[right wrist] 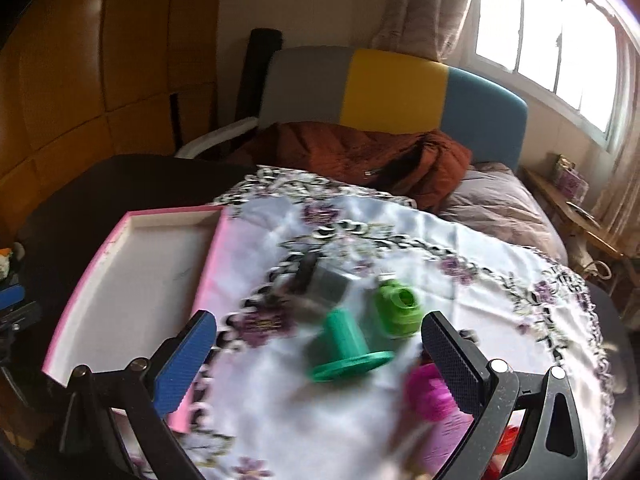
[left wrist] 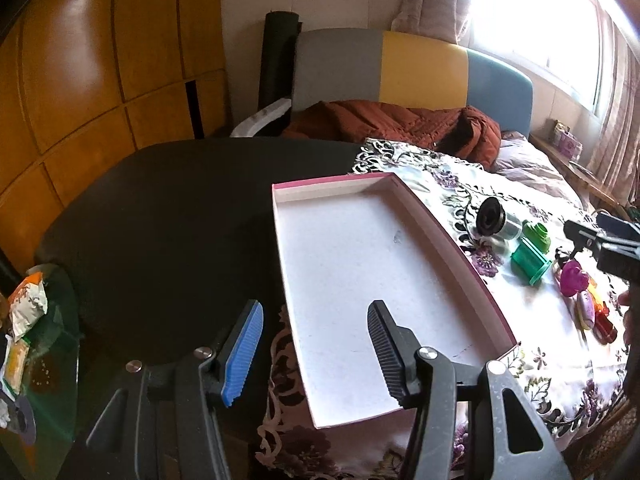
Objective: Organize rigid objects
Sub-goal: 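Close the left gripper around the black-and-clear cylinder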
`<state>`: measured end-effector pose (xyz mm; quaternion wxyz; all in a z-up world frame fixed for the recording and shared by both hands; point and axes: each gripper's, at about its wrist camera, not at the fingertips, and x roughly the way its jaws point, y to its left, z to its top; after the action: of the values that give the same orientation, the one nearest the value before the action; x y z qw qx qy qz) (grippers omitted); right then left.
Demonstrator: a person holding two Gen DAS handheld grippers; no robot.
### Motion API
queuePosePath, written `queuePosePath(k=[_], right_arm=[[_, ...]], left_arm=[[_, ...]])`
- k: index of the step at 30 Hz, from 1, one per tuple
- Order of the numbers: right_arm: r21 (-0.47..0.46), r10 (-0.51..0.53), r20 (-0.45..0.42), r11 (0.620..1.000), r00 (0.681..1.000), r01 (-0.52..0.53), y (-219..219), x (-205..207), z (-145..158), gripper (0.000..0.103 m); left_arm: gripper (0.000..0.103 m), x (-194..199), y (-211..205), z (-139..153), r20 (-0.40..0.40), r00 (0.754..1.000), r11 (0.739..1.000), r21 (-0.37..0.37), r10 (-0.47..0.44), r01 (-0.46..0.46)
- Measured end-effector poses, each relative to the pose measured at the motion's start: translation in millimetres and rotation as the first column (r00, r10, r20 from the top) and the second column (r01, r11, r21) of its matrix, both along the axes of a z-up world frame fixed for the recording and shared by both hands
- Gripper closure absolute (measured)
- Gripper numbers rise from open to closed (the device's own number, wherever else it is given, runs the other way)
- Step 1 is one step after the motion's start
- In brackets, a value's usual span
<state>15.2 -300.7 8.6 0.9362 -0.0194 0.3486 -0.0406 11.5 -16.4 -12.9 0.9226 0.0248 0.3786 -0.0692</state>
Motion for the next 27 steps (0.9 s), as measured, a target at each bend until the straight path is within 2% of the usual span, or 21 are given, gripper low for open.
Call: queuePosePath(k=[3, 5, 8, 13, 15, 18, 21, 24, 27], right_arm=[[-0.021, -0.022, -0.003, 1.0, 1.0, 0.022, -23, 2, 0, 0.0], [-0.038, -0.042, -0.013, 0.998, 0.999, 0.042, -40, 3, -3, 0.0], [-0.011, -0.08, -0.02, 0.997, 0.997, 0.08, -71, 4, -8, 0.0], [0.088, -0.188, -0.024, 0.978, 0.982, 0.189, -125, 1, -17, 0.0], [0.149, -0.247, -0.028, 0.957, 0.969, 0.248, -144, -1, -19, 0.0], [0.274, -0.325, -0.05, 0.905, 0.944, 0.326, -170, -3, -21, 0.0], [0.302, -0.368, -0.048, 0.881, 0.929, 0.365, -182, -8, -21, 0.0], [0.32, -0.386, -0.059, 0.866, 0.921, 0.384, -187, -8, -22, 0.0], [0.31, -0.394, -0.057, 0.867, 0.917, 0.391, -187, -9, -21, 0.0]], left_arm=[[0.036, 2, -2, -1, -0.005, 1.0, 1.0, -0.002, -0.009, 0.009], [0.036, 3, -5, -1, -0.008, 1.0, 1.0, -0.003, -0.017, 0.017], [0.036, 5, -8, -2, -0.019, 0.999, 0.999, -0.016, -0.032, 0.032], [0.036, 11, -10, -4, -0.061, 0.996, 0.995, -0.079, -0.06, 0.055], [0.036, 17, -13, -4, -0.086, 0.994, 0.995, -0.087, -0.061, 0.053], [0.036, 26, -22, -3, -0.119, 0.989, 0.99, -0.124, -0.087, 0.072], [0.038, 38, -45, 1, -0.144, 0.973, 0.971, -0.182, -0.182, 0.155], [0.038, 51, -78, 5, -0.158, 0.95, 0.954, -0.179, -0.268, 0.239], [0.038, 70, -112, 7, -0.186, 0.921, 0.93, -0.21, -0.341, 0.302]])
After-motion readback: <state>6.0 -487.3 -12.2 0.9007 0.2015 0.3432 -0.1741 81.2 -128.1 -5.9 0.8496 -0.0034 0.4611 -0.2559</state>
